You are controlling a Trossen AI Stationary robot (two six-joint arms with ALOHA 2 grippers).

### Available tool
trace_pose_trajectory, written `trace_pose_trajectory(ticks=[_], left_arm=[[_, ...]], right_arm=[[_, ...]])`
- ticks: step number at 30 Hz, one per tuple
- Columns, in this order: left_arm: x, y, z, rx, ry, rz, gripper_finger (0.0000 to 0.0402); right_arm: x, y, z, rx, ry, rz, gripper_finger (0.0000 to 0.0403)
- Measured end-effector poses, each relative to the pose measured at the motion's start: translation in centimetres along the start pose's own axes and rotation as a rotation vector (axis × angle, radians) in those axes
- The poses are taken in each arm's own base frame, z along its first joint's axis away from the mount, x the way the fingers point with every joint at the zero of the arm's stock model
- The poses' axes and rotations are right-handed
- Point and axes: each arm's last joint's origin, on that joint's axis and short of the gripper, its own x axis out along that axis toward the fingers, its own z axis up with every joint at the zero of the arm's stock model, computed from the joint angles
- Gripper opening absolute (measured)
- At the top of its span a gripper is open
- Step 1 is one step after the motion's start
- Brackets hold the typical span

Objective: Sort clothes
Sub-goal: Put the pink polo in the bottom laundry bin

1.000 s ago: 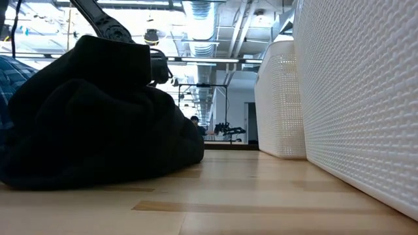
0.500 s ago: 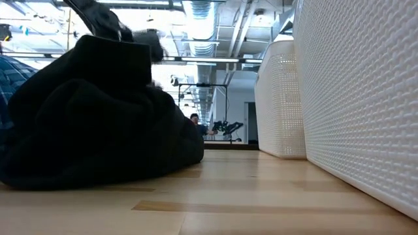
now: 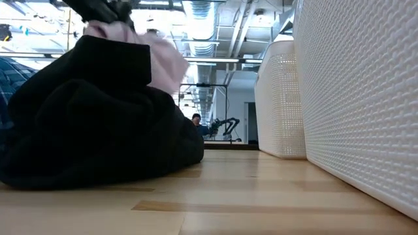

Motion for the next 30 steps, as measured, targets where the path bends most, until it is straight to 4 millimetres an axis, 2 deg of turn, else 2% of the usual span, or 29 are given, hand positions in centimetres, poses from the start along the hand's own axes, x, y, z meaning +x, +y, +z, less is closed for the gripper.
trace_pose_trajectory(ticks=[4,8,16,20,25,30], left_arm=[[-2.7,-0.2,1.0,-0.001,-0.131,-0.088,0.0056],[-4.3,-1.0,1.6,0.021,-0.227,-0.206,0.0056],[-5.3,-3.2,2.4,0.109,-0.352,-0.396,0.0056],[-5.5,-4.2,2.4,0.152,-0.390,-0.467,0.0056],[-5.8,-5.6,2.2,0.201,-0.422,-0.552,0.0056],[-6.3,-7.1,1.9,0.251,-0.473,-0.649,0.0056]], right_arm=[[1.8,0.2,-0.3,0.007,-0.094,0.046,0.0207],[4.2,-0.3,-1.3,0.024,-0.133,0.025,0.0207],[9.7,-2.7,-2.9,0.099,-0.179,0.044,0.0242],[11.5,-4.2,-3.6,0.123,-0.187,0.017,0.0271],[11.8,-6.7,-4.0,0.153,-0.231,-0.053,0.0295],[11.3,-9.6,-4.7,0.201,-0.245,-0.127,0.0298]])
